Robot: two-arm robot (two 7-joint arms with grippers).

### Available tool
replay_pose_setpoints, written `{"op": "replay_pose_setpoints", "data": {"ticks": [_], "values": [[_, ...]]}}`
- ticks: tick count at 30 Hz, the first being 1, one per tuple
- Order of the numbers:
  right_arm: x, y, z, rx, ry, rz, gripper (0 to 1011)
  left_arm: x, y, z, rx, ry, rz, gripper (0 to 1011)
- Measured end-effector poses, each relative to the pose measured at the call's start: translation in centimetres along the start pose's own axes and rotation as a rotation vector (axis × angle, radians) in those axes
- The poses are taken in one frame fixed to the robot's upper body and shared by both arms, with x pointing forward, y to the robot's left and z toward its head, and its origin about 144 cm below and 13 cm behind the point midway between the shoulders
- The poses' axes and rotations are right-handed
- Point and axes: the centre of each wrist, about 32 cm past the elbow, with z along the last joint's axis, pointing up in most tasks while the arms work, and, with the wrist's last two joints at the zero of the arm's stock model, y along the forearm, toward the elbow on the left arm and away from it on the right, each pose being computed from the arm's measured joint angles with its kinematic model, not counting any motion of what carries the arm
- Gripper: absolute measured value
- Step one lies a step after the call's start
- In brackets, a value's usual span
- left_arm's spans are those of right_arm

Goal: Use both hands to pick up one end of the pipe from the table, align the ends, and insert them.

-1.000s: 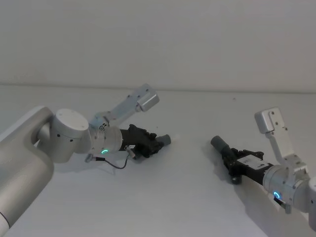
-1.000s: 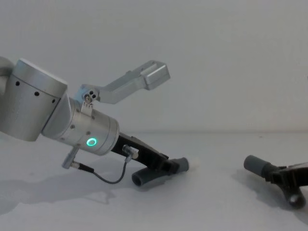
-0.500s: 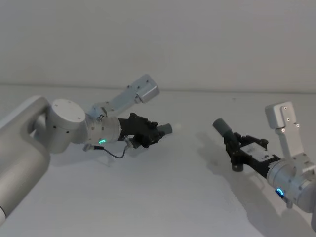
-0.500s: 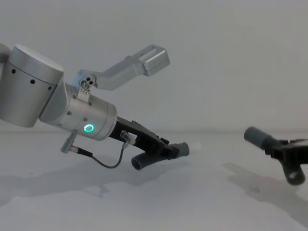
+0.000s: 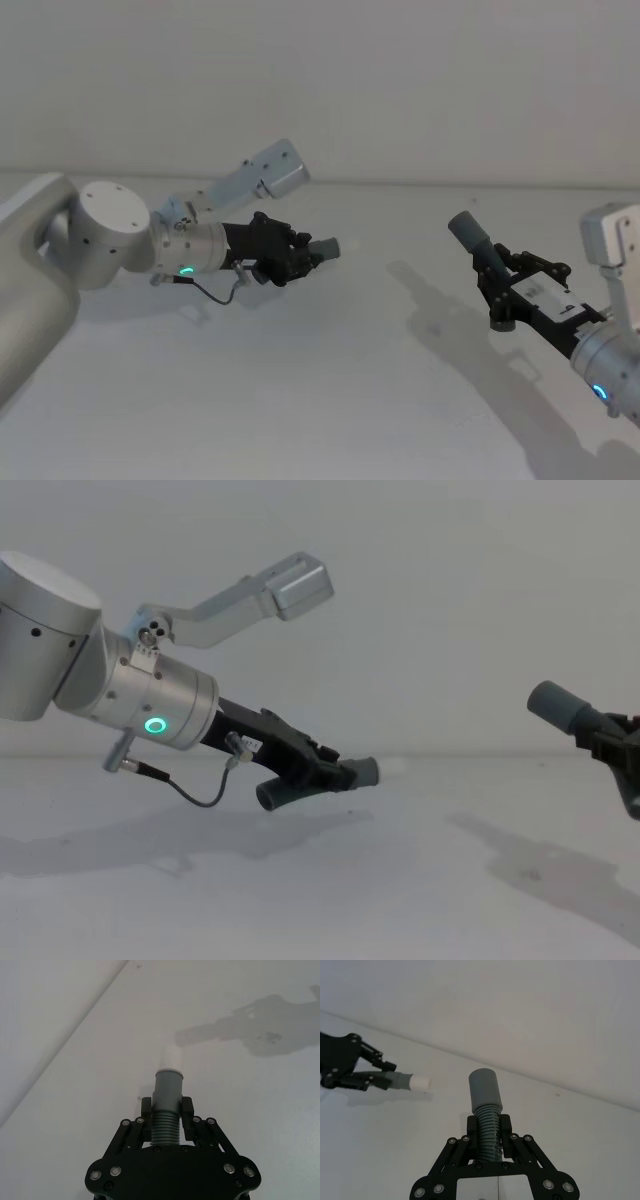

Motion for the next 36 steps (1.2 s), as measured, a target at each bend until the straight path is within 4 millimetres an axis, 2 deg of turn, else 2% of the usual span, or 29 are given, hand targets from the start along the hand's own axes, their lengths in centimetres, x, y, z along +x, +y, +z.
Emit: {"op": "replay_pose_setpoints", "data": {"ticks": [17,36], "values": [[1.9,-2.0,0.6,0.023,-0.086,0.199,265,2.0,1.6,0.5,-0.11,-0.15,-0.11,333],[2.4,-2.3,2.3,0.023,-0.152,0.416,265,2.1,3.9,2.1,-0.192,-0.317,-0.221,333]]}}
